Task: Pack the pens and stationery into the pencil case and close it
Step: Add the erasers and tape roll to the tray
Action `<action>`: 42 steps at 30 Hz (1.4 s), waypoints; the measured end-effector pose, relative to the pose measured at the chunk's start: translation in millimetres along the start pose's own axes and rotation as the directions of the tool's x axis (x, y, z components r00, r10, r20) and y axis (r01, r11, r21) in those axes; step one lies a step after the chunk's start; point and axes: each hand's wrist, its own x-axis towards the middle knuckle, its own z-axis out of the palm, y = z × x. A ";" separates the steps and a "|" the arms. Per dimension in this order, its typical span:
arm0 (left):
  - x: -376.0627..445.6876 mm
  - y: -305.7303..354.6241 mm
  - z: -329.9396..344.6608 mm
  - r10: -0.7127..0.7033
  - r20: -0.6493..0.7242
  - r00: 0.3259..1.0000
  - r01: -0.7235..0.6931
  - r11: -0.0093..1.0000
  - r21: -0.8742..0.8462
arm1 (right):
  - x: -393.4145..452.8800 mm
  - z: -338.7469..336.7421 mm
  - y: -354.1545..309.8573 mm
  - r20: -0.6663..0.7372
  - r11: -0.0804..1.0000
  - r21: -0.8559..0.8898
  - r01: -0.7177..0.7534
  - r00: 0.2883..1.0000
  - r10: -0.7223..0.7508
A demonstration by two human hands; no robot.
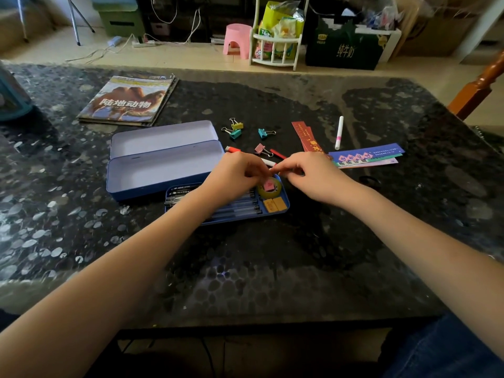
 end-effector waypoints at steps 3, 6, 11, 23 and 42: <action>-3.9 -2.9 -5.7 -0.046 0.005 0.999 0.046 0.995 -0.092 | -0.5 -1.6 -1.5 0.008 0.999 -0.030 0.024 1.000 -0.023; -8.5 -4.0 -8.9 -0.025 0.056 0.998 0.030 0.996 -0.086 | -1.8 0.2 -4.1 0.092 0.992 -0.108 0.059 0.995 -0.049; -14.9 -4.8 -11.7 -0.015 0.195 0.981 0.033 0.996 -0.087 | -1.5 0.4 -5.6 0.108 0.985 -0.160 0.062 0.993 -0.045; -35.1 2.3 -5.1 0.105 0.087 0.991 -0.119 0.977 0.177 | 3.2 12.1 -3.7 0.100 1.000 -0.019 0.006 0.995 -0.004; -46.5 1.5 1.6 0.193 0.185 0.964 -0.236 0.940 0.248 | 6.1 7.3 -1.2 -0.005 1.000 0.005 -0.023 1.000 0.023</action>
